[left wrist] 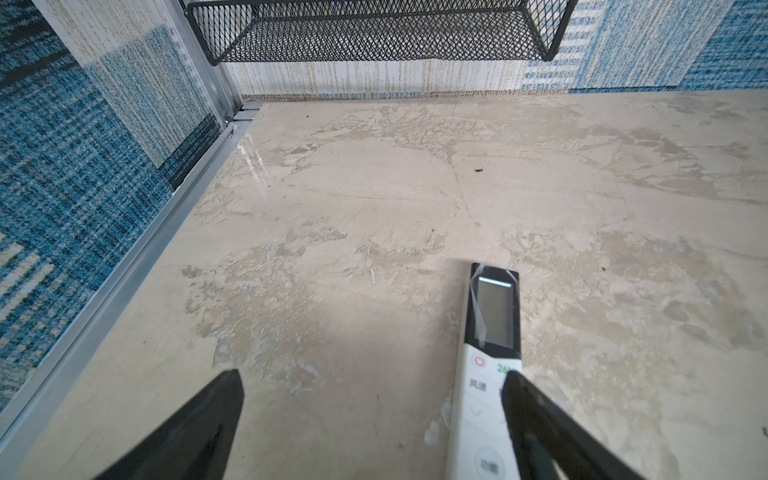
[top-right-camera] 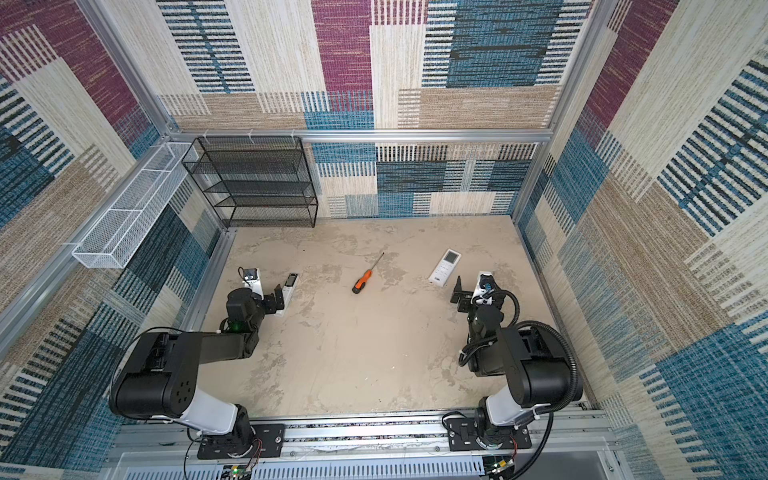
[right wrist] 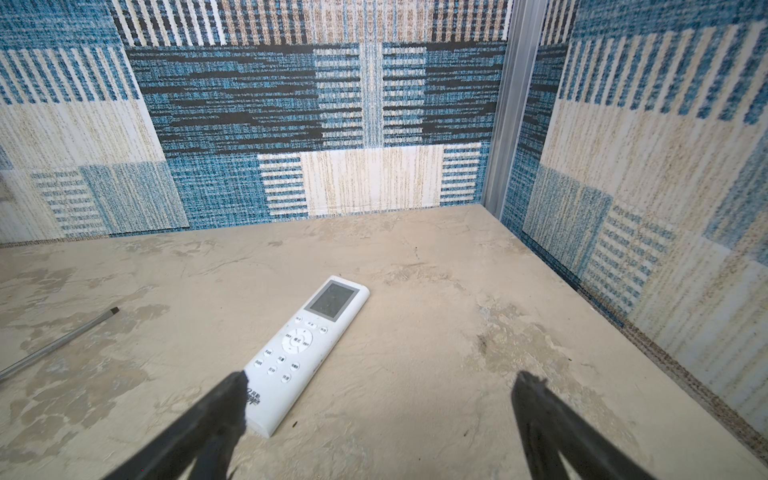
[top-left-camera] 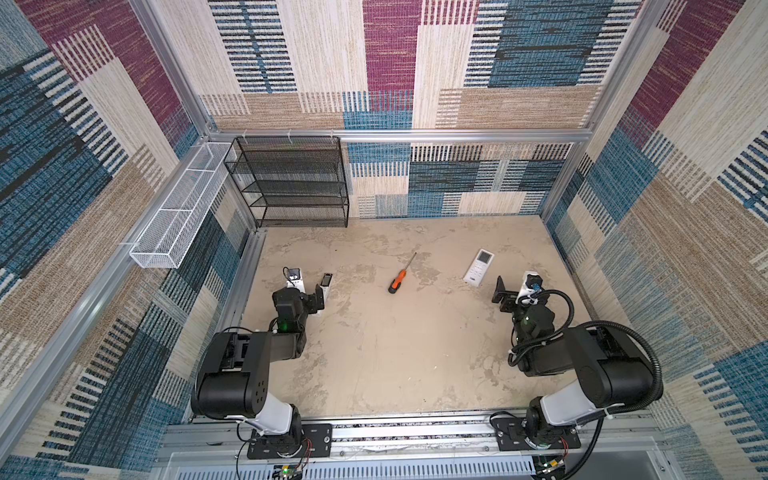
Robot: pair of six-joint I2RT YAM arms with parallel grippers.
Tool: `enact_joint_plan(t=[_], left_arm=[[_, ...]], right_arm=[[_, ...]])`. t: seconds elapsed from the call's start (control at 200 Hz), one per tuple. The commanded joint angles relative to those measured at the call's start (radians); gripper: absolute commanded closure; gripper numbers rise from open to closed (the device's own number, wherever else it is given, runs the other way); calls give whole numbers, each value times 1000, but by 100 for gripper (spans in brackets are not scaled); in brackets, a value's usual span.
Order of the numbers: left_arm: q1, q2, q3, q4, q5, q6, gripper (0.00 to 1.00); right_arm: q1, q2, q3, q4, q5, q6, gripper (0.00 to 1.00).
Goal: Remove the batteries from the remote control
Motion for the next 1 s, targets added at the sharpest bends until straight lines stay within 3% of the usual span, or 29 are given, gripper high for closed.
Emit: enact_joint_plan(t=[0.0,0.16,0.29,0.456,0.626,0.731,0.836,0.996], left_arm=[[1,-4,3,7,4,-3,1],[-8,-46,-41,56,16,14,1],[-12,-149,-47,-16,-33,1,1],[-13,-308,31,-269,-36,-22,5],[-15,-370,120,-442,35,-118,11],[-57,-358,175,-531,91,-165,15],[-109,-334,212,-590,59,-146,15],[-111,-291,305,-801,11,-157,14]], right_arm=[[1,-1,4,13,-8,4,0],[2,-5,1,20,-5,2,0],[2,-70,38,-97,-30,-10,0],[2,-168,192,-459,10,28,0],[2,-131,412,-834,115,168,0],[2,-74,541,-1007,76,238,0],[1,-5,648,-1132,24,297,0],[10,94,775,-1279,-85,360,0]])
